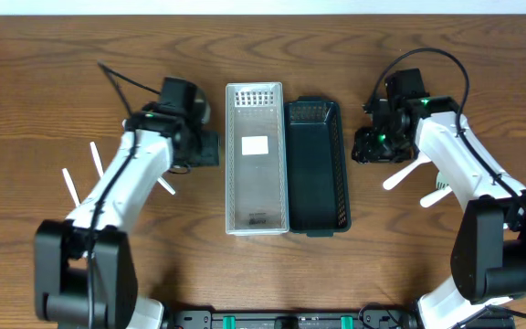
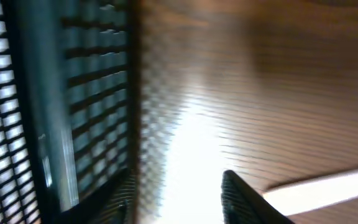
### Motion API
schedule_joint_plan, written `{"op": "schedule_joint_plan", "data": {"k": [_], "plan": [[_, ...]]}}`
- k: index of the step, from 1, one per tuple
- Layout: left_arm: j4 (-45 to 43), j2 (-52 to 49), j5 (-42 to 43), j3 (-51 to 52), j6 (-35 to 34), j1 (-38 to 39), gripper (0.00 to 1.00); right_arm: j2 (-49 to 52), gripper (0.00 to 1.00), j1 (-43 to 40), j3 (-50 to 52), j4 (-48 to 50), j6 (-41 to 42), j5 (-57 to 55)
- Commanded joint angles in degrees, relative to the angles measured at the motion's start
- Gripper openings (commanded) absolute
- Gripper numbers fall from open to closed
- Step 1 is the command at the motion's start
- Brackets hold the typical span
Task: Pack container
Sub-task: 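Move the right gripper over the white spoon on the right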
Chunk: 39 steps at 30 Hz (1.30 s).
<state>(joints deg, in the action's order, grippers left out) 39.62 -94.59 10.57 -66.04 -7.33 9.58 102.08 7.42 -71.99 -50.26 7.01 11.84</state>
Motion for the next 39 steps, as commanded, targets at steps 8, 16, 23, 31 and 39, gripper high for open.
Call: {"op": "schedule_joint_plan", "data": {"k": [8, 16, 23, 31, 39], "plan": [[6.01, 15.04, -3.17, -0.96, -0.24, -7.67, 0.98, -5.07, 0.99, -4.39, -8.41, -5.75, 20.76, -21.62], [15.15, 25.73, -3.37, -0.96, -0.26, -10.56, 0.98, -3.63, 0.99, -9.27, -4.13, -3.17, 33.64, -22.75], [16.04, 33.31, -3.78, -0.96, -0.24, -12.41, 0.98, -2.69, 0.92, -9.88, 1.75, 4.68, 33.66, -24.06], [19.5, 35.58, -3.78, -0.96, -0.26, -12.41, 0.98, 1.62, 0.92, -12.57, 4.24, 9.88, 33.64, -21.14], [20.57, 35.5, -3.76, -0.96, -0.31, -12.41, 0.98, 6.82, 0.93, -16.0, 4.24, 12.61, 31.91, -17.31]]}}
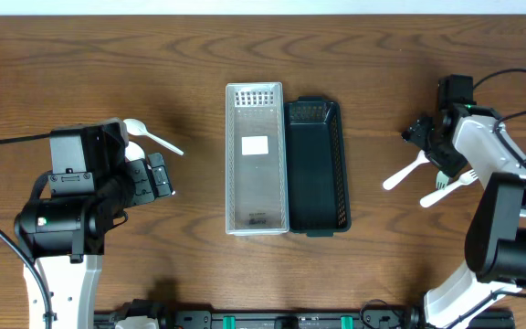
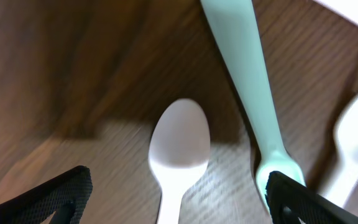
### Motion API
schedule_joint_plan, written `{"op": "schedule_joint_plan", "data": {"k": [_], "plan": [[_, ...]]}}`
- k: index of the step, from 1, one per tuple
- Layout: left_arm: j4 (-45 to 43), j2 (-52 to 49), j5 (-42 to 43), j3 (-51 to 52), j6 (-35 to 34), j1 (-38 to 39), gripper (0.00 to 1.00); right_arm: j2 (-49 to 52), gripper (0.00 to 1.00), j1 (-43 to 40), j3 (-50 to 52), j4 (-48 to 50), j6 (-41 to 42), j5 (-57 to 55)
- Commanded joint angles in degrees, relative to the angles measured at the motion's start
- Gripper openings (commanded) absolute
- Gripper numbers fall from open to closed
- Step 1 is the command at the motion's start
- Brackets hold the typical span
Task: Pack container
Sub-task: 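Move the right gripper over the white spoon on the right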
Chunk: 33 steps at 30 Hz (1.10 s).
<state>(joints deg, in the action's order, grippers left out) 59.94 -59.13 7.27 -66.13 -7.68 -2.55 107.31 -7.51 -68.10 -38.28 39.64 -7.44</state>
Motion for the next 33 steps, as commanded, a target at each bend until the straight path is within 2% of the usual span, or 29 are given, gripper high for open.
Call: {"op": "schedule_joint_plan", "data": {"k": [1, 33], "plan": [[0.26, 0.04, -0.46, -0.85, 0.07, -0.28, 0.98, 1.97, 0.93, -1.25, 0.35, 0.68, -0.72, 2.14], [0.28, 0.04, -0.46, -0.87, 0.07, -0.28, 0.98, 5.64, 0.91, -1.38, 0.35, 3.61, -1.97, 2.34]]}}
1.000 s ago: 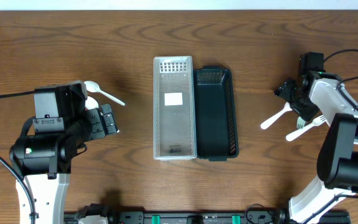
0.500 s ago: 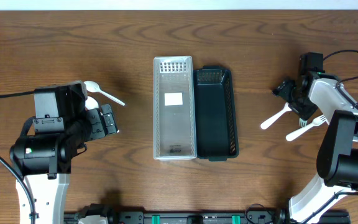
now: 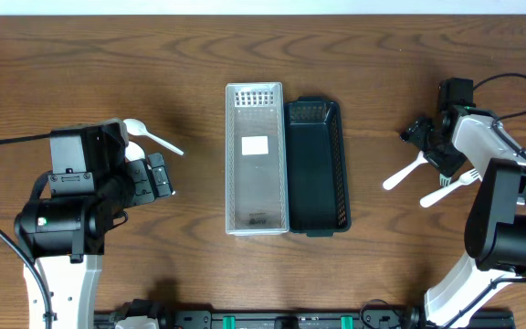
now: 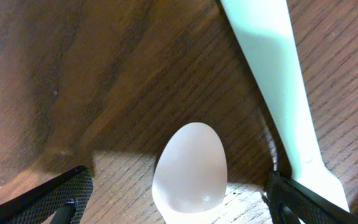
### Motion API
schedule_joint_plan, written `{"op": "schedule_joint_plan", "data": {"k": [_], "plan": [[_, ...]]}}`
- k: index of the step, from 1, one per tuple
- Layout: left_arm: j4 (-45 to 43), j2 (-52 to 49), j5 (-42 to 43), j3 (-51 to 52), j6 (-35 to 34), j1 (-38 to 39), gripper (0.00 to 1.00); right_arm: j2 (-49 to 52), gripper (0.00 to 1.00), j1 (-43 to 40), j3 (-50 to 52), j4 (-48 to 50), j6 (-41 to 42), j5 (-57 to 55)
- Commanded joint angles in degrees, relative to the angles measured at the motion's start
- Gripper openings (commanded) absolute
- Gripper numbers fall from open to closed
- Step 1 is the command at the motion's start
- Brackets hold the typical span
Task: Pack container
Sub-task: 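Move the right gripper over the white spoon on the right, then grasp the white spoon with the right gripper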
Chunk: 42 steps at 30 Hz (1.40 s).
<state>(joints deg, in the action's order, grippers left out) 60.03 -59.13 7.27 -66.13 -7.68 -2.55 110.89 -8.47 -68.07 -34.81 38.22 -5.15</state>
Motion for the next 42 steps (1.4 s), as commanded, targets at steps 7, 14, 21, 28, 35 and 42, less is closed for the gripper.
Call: {"op": "schedule_joint_plan", "data": {"k": [7, 14, 21, 28, 35, 42], "plan": [[0.2, 0.04, -0.46, -0.85, 0.04, -0.28, 0.98, 2.05, 0.68, -0.42, 0.33, 0.09, -0.57, 0.07], [0.2, 0.04, -0.46, -0.85, 0.04, -0.28, 0.98, 2.05, 0.56, -0.42, 0.33, 0.13, -0.57, 0.72], [0.17, 0.04, -0.46, -0.87, 0.07, -0.28, 0.98, 2.05, 0.44, -0.42, 0.33, 0.11, -0.57, 0.72], [0.2, 0.04, -0.48, -0.85, 0.07, -0.28, 0.98, 2.05, 0.35, -0.42, 0.33, 0.11, -0.57, 0.72], [0.2, 0.04, -0.48, -0.85, 0.07, -0.28, 0.98, 2.03, 0.12, -0.39, 0.31, 0.11, -0.57, 0.72], [0.79, 0.04, -0.48, -0.85, 0.07, -0.28, 0.98, -1.6, 0.01, 0.79, -2.1, -2.14, -2.05, 0.66]]}}
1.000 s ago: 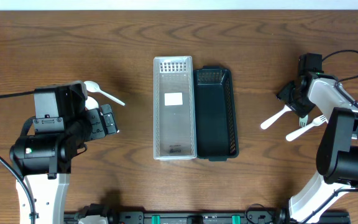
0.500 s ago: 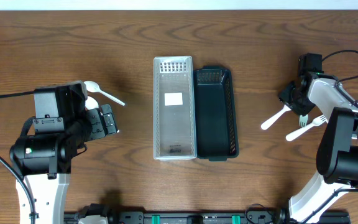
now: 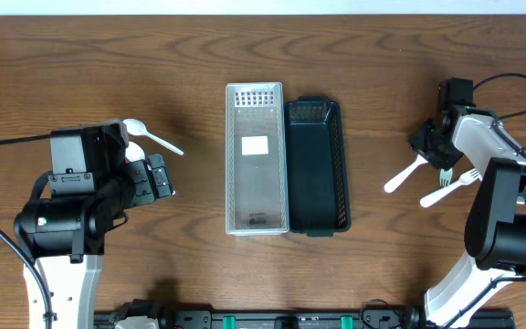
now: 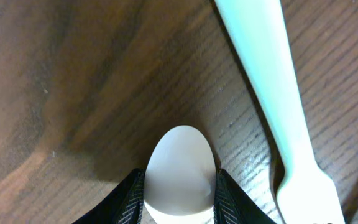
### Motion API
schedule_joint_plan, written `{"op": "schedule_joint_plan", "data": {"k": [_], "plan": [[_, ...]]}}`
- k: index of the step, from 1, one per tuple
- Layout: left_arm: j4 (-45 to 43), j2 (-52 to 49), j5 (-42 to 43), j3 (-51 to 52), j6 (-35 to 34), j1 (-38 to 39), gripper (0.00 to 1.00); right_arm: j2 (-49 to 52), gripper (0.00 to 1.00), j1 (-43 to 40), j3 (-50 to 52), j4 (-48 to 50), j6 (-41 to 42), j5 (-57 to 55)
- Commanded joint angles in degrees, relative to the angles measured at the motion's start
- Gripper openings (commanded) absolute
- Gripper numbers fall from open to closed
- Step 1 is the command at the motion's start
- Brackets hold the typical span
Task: Pack container
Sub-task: 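Grasp the white spoon with the right gripper, then carry the spoon into the black basket and release it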
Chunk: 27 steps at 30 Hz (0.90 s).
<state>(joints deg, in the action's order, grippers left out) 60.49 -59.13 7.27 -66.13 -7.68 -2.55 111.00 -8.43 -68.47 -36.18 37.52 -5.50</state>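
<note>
Two long baskets stand side by side mid-table: a clear one [image 3: 256,157] with a white label on its floor, and a dark green one [image 3: 318,166]. At the right lie a white spoon [image 3: 400,174], a mint-green utensil [image 4: 272,93] and a white fork [image 3: 446,189]. My right gripper [image 3: 432,144] is down on the table, shut on the spoon's bowl [image 4: 180,168], with a black finger [image 4: 129,199] pressed against each side. My left gripper [image 3: 158,175] hovers open at the left, holding nothing.
Another white spoon [image 3: 149,137] lies just beyond the left gripper. The left arm's body covers the table beneath it. The right arm's cable loops over the far right edge of the table.
The right gripper's fingers, which stood wide apart either side of the spoon's bowl, have shut onto it. The left arm has not moved.
At first both grippers were close to the baskets, one on each side. Then the left arm was back at the left, and the right gripper hung open over the spoon at the right. It was lower over the bowl afterwards, and now clamps it.
</note>
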Motion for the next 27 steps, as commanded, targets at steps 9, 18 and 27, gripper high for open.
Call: {"op": "schedule_joint_plan", "data": {"k": [9, 18, 27], "plan": [[0.35, 0.04, -0.48, -0.85, 0.07, -0.28, 0.98, -12.52, 0.01, 8.96, -14.05, -11.82, -5.99, 1.03], [0.35, 0.02, -0.48, -0.85, 0.09, -0.28, 0.98, -15.19, 0.01, 25.79, -20.55, -18.88, -6.14, 1.42], [0.35, 0.02, -0.48, -0.85, 0.09, -0.28, 0.98, -5.18, 0.01, 35.43, -19.89, -19.17, -8.52, 0.17]]}}
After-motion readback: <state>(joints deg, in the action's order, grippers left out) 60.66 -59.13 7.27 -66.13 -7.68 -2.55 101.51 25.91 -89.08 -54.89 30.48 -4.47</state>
